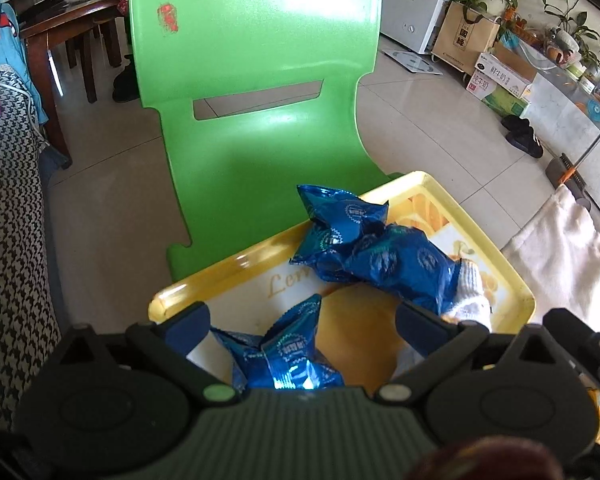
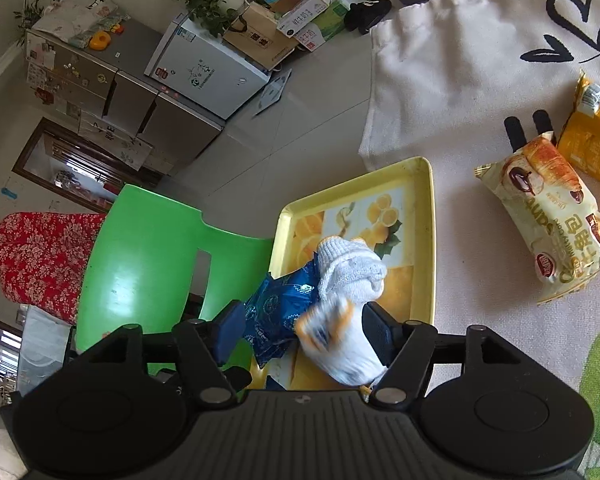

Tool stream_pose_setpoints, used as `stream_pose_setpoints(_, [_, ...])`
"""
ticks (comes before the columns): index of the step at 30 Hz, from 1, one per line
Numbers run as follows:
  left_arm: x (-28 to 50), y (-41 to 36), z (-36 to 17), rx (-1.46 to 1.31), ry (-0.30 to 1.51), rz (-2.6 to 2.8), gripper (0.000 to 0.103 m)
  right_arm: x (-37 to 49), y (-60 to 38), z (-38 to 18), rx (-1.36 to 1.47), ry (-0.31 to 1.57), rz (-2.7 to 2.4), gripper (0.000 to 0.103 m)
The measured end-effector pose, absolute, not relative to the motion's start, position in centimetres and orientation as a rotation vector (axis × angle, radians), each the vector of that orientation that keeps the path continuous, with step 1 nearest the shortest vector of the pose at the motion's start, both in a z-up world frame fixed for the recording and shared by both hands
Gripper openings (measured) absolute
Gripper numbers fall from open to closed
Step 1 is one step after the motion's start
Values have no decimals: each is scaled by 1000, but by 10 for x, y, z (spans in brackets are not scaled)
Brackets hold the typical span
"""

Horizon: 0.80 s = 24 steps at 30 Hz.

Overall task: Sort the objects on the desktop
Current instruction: 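Open left tool over tray releasing packet while right tool drops sock there, then move both tools back from the tray over the remaining snacks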

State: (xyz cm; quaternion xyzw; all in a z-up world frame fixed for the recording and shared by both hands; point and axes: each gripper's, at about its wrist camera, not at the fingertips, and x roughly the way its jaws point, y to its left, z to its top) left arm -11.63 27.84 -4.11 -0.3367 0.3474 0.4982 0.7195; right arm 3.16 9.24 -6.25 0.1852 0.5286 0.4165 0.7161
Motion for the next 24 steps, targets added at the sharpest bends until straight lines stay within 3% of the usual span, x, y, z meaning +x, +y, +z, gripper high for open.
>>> stream_pose_setpoints(19, [-74, 228, -33, -564, 787, 849, 102, 88, -17, -39, 396, 1108, 480, 66])
stream_pose_setpoints(24, [-65, 211, -34, -523, 805, 799, 102, 103, -56, -35, 446, 1094, 344, 71])
